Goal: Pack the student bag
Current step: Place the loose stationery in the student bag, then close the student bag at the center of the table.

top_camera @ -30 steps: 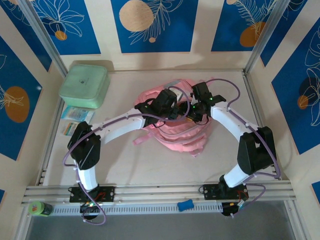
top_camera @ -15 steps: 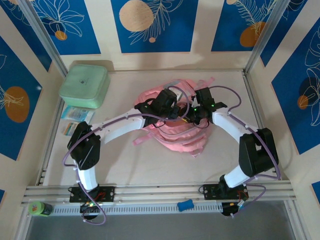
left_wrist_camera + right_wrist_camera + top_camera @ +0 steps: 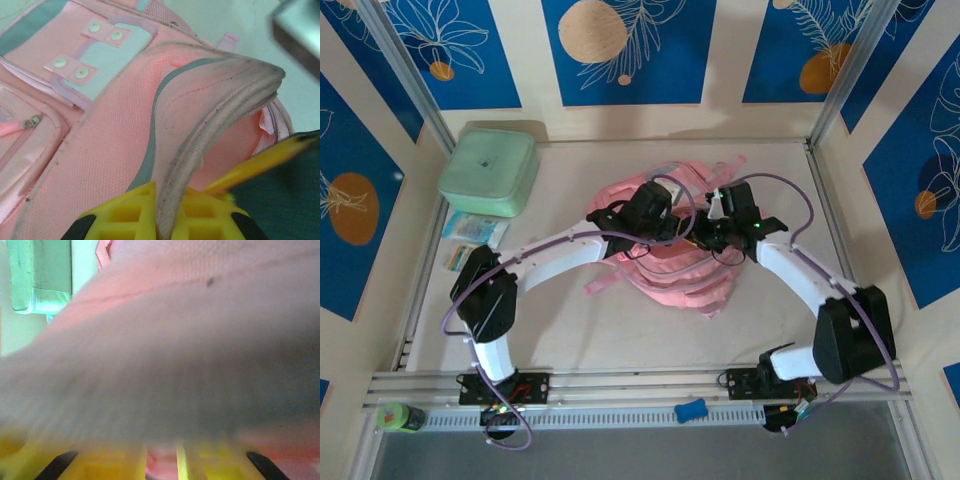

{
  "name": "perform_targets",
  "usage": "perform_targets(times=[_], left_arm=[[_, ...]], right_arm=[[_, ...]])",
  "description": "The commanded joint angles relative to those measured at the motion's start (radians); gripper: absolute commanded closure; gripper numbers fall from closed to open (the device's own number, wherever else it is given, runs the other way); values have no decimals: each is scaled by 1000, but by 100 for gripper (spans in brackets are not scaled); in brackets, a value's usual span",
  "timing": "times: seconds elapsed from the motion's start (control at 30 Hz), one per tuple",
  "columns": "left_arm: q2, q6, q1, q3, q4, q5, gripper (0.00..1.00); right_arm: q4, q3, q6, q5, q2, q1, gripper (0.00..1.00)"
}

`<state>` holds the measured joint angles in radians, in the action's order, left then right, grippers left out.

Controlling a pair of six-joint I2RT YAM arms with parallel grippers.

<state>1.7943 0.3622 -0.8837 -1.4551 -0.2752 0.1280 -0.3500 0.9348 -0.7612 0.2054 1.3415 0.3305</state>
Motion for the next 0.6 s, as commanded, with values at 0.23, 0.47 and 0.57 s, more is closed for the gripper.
perform_targets(times=[0.23, 0.47, 0.57], left_arm=[[-162, 161, 41, 151, 133, -268, 55], [-309, 304, 198, 398, 234, -302, 39], [-309, 325, 271, 445, 264, -345, 35]], right_arm=[[-305, -30, 121, -99, -172, -4, 74], [-322, -38, 89, -140, -155, 104, 71], [-281, -56, 53, -143, -139, 168, 70]])
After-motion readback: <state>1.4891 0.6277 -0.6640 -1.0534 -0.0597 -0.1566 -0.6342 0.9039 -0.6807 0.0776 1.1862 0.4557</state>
